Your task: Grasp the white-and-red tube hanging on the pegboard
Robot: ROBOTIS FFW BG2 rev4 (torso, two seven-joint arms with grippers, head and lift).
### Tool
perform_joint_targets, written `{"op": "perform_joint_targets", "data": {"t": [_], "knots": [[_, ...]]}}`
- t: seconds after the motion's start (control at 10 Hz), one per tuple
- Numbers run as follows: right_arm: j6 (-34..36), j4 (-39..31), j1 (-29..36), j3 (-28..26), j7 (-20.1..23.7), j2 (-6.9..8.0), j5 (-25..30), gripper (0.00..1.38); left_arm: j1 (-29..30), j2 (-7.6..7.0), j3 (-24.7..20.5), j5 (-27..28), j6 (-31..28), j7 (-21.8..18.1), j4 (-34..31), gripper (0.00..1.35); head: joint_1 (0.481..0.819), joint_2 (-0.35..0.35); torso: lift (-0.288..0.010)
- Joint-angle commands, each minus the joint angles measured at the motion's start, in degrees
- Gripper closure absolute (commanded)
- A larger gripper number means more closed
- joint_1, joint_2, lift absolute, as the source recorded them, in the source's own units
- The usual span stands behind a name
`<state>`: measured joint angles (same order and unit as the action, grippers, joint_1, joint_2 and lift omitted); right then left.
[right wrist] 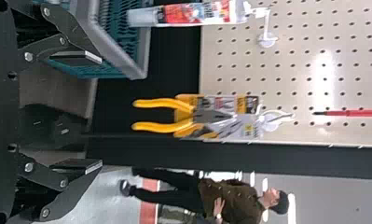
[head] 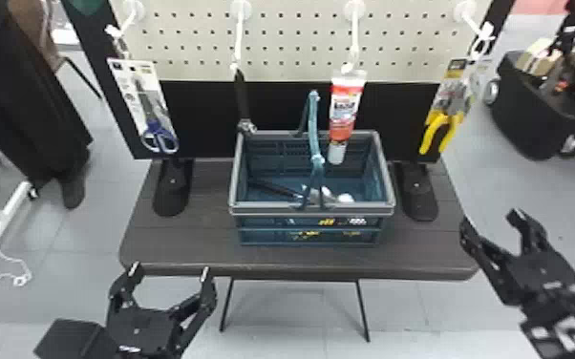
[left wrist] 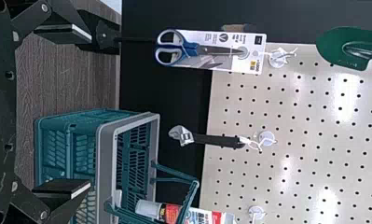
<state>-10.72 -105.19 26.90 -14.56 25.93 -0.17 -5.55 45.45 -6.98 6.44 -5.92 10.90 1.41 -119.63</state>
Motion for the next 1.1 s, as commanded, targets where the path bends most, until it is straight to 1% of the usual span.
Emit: {"op": "perform_joint_targets", "data": {"t": [0.0, 0.1, 0.3, 0.6, 0.8, 0.9, 1.0], "knots": [[3.3, -0.9, -3.5, 2.1, 0.4, -0.79, -1.2, 0.48, -0.1, -0.14, 0.0, -0.1, 0.0, 0.0, 0.0, 0.2, 0.819, 0.008, -0.1], [5.0, 0.2, -6.2, 4.5, 0.9, -2.81, -3.3, 0.48, -0.1, -0.14, -0.1, -0.1, 0.1, 0.0, 0.0, 0.2, 0.819, 0.008, -0.1], [7.6, 3.0, -12.5, 8.7, 1.9, -5.8, -4.9, 0.48, -0.3, -0.23, -0.1, -0.2, 0.1, 0.0, 0.0, 0.2, 0.819, 0.008, -0.1], [10.9, 7.8, -19.9, 14.8, 3.2, -9.32, -8.5, 0.48, -0.4, -0.32, -0.2, -0.3, 0.1, 0.0, 0.2, 0.2, 0.819, 0.008, -0.1], [12.3, 12.9, -25.8, 19.8, 4.0, -12.22, -11.8, 0.48, -0.6, -0.41, -0.1, -0.3, 0.2, 0.0, 0.2, 0.2, 0.819, 0.008, -0.1], [13.2, 14.4, -28.2, 21.6, 4.3, -13.36, -13.1, 0.48, -0.8, -0.49, -0.1, -0.3, 0.2, 0.0, 0.3, 0.2, 0.819, 0.008, -0.1], [13.8, 16.0, -30.3, 23.2, 4.6, -14.15, -15.0, 0.48, -0.8, -0.49, -0.1, -0.3, 0.2, 0.0, 0.3, 0.2, 0.819, 0.008, -0.1]]}}
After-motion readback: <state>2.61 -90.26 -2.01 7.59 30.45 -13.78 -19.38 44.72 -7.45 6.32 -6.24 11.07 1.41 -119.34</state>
